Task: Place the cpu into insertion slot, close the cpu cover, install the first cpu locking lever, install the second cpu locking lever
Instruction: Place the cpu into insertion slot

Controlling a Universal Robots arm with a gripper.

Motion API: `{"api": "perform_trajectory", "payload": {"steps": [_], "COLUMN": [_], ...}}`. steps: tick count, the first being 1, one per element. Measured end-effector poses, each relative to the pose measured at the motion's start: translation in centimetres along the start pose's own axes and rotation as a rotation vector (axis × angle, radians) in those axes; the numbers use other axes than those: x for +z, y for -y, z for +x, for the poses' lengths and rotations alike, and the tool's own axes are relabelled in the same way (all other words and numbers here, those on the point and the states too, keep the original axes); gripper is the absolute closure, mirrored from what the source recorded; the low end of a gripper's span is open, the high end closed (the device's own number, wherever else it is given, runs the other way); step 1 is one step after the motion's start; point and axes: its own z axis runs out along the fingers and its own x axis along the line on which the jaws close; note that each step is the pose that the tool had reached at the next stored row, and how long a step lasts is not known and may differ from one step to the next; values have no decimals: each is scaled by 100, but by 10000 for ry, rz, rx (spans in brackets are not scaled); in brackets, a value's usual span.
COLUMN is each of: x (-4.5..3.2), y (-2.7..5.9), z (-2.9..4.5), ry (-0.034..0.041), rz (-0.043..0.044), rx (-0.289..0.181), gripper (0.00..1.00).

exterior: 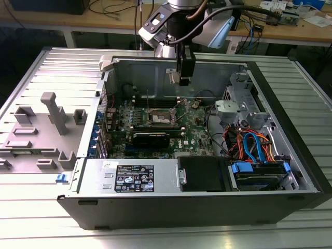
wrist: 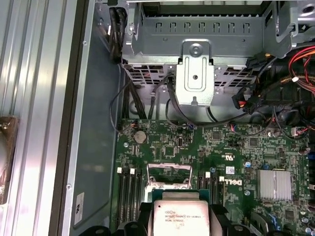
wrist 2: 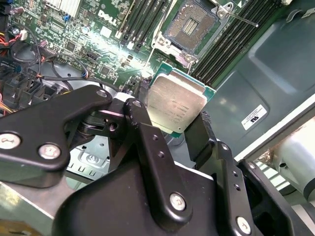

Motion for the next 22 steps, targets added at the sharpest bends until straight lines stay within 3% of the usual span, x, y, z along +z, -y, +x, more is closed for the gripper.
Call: {"api": "perform_trajectory", "payload": {"steps": [22], "x": [78], "y": [7], "z": [-2], "ry": [-1], "rz": [0], "rx": [0], "gripper": [46]}}
